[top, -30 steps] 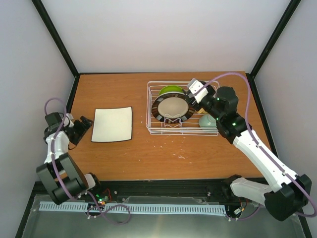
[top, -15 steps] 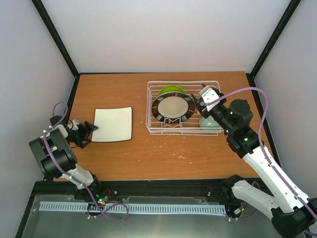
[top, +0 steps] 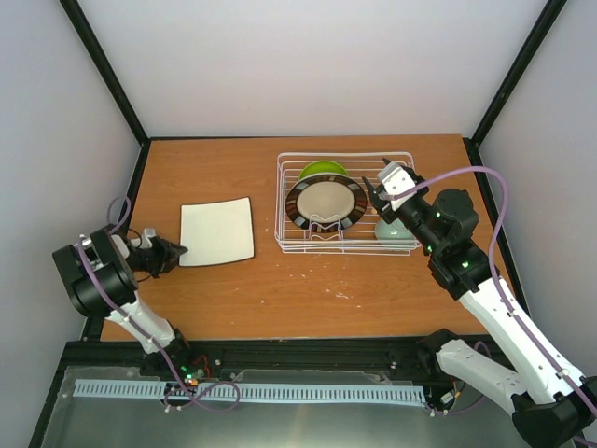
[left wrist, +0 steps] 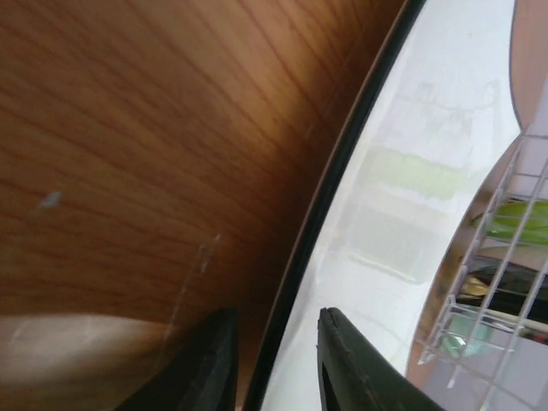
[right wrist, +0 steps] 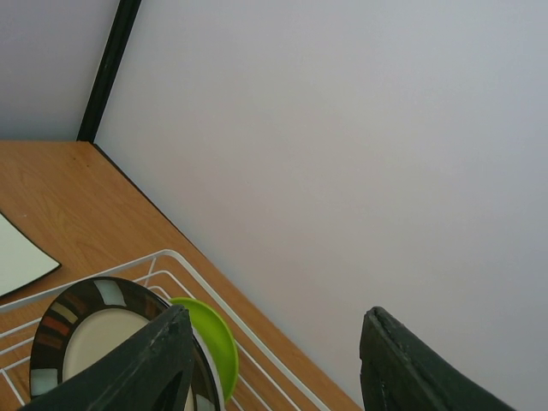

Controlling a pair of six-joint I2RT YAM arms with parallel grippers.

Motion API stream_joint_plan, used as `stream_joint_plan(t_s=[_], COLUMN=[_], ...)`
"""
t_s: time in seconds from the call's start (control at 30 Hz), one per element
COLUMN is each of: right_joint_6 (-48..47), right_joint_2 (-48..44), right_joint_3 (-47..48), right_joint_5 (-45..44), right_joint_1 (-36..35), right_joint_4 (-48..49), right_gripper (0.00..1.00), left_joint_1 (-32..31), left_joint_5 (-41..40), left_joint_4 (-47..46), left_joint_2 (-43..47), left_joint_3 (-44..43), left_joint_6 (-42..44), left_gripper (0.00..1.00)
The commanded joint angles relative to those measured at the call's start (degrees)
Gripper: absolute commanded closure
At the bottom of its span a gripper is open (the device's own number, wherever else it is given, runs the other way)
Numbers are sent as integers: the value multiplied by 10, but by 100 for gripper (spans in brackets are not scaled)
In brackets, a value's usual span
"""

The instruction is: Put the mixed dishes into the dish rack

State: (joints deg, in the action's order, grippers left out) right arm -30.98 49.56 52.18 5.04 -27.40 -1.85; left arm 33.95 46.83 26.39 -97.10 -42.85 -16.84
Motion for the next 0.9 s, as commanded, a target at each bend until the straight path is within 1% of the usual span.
stream_joint_plan(t_s=[0.0,0.03,0.07,0.1,0.23,0.4,0.67,0.87], right_joint_6=[5,4,3,3,4,12,40,78], right_joint_2=[0,0,0,0,1,8,25,46], right_joint_3=[-1,-1,0,1,4,9,15,16], right_joint_5=[1,0,-1,-1,4,15,53,106], right_joint_1=[0,0,0,0,0,0,0,0], right_joint_4=[5,4,2,1,0,-4,6,24], right_gripper=[46,46,46,46,46,46,47,48], left_joint_1=[-3,-3,-3,-3,-3,-3,-3,-3], left_joint_5=[14,17,21,25,45,99,175,227], left_joint_4=[-4,-5,-7,-8,-16,-38,-73,-92], left_joint_2=[-29,-31,-32,-32,-17,28,154,235], left_joint_3=[15,16,16,16,20,28,35,20], left_joint_6=[10,11,12,12,11,0,-34,-62], left_gripper=[80,87,96,99,99,99,99,99])
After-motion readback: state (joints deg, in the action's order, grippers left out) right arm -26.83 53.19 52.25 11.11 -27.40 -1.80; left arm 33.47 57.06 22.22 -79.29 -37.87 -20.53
